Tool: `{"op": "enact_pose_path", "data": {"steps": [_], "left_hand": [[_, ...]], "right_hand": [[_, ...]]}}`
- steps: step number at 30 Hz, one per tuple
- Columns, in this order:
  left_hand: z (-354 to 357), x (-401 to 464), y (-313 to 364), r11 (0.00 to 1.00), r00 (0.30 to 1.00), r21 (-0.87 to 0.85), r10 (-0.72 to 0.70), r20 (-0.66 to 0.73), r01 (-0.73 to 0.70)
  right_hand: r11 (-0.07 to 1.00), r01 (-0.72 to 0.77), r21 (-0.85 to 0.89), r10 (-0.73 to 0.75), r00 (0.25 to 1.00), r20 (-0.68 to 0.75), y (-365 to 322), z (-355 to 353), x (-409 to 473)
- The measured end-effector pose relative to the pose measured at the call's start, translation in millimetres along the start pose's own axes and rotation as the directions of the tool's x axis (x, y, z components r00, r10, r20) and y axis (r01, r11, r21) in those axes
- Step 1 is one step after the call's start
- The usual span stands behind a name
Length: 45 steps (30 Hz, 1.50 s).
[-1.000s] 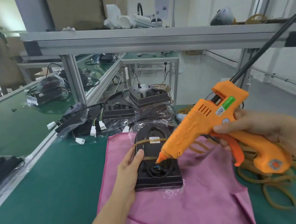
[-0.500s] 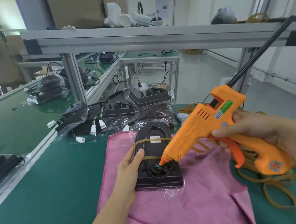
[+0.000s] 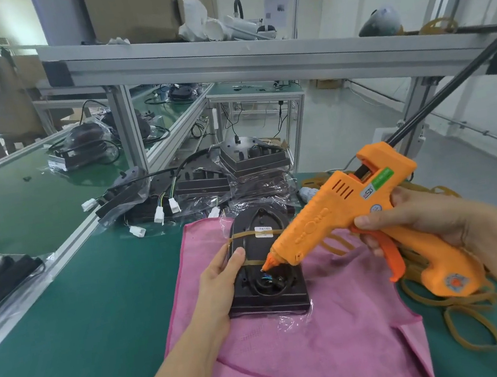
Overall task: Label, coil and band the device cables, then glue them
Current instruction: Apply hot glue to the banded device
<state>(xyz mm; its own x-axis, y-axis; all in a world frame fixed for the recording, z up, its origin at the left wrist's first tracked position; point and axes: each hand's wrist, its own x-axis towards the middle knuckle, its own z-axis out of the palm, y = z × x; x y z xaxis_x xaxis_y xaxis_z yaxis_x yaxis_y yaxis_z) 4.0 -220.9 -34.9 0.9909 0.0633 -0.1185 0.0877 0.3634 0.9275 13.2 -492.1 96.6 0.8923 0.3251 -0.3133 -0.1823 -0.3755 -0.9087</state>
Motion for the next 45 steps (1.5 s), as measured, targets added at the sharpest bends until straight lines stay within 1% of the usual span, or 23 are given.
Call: {"op": "enact_pose_path", "data": {"steps": [12, 17, 21, 26, 32, 39, 42, 45], "left_hand": [[0.2, -2.0, 1.0, 1.0, 1.0, 0.006, -0.007, -0.004, 0.007], [1.3, -1.8, 1.0, 1.0, 1.0, 0.002, -0.009, -0.01, 0.009], [0.7, -1.7, 0.6, 1.0, 1.0, 0.006, -0.006, -0.013, 0.006], [0.6, -2.0, 0.2, 1.0, 1.0, 0.006, -0.001, -0.011, 0.001], [1.3, -1.3, 0.9, 1.0, 1.0, 0.026, -0.006, -0.03, 0.007], [0.9, -2.0, 0.0, 1.0, 1.0, 0.022, 0.006, -0.019, -0.006], [1.2, -2.3, 0.5, 1.0, 1.0, 0.026, 0.007, -0.012, -0.007], [1.2, -2.8, 1.0, 1.0, 1.0, 0.03, 0.005, -0.012, -0.004]], "right_hand": [[0.999, -0.026, -0.044, 0.026, 1.0, 0.015, -8.8, 3.2, -10.6], [1.0, -0.011, -0.024, 0.011, 1.0, 0.019, -12.9, 7.9, -12.7], [0.998, -0.007, -0.065, 0.008, 1.0, 0.02, -18.7, 11.1, -14.6], [0.997, -0.043, -0.057, 0.043, 0.999, 0.01, -20.8, 10.7, -19.2], [0.99, -0.088, -0.11, 0.086, 0.996, -0.025, -24.9, 8.0, -23.1], [0.991, -0.061, -0.116, 0.062, 0.998, 0.001, -31.7, 17.2, -29.9], [0.994, -0.063, -0.09, 0.062, 0.998, -0.006, -35.1, 21.9, -32.7], [0.992, -0.068, -0.108, 0.068, 0.998, -0.011, -38.3, 25.9, -34.4]]}}
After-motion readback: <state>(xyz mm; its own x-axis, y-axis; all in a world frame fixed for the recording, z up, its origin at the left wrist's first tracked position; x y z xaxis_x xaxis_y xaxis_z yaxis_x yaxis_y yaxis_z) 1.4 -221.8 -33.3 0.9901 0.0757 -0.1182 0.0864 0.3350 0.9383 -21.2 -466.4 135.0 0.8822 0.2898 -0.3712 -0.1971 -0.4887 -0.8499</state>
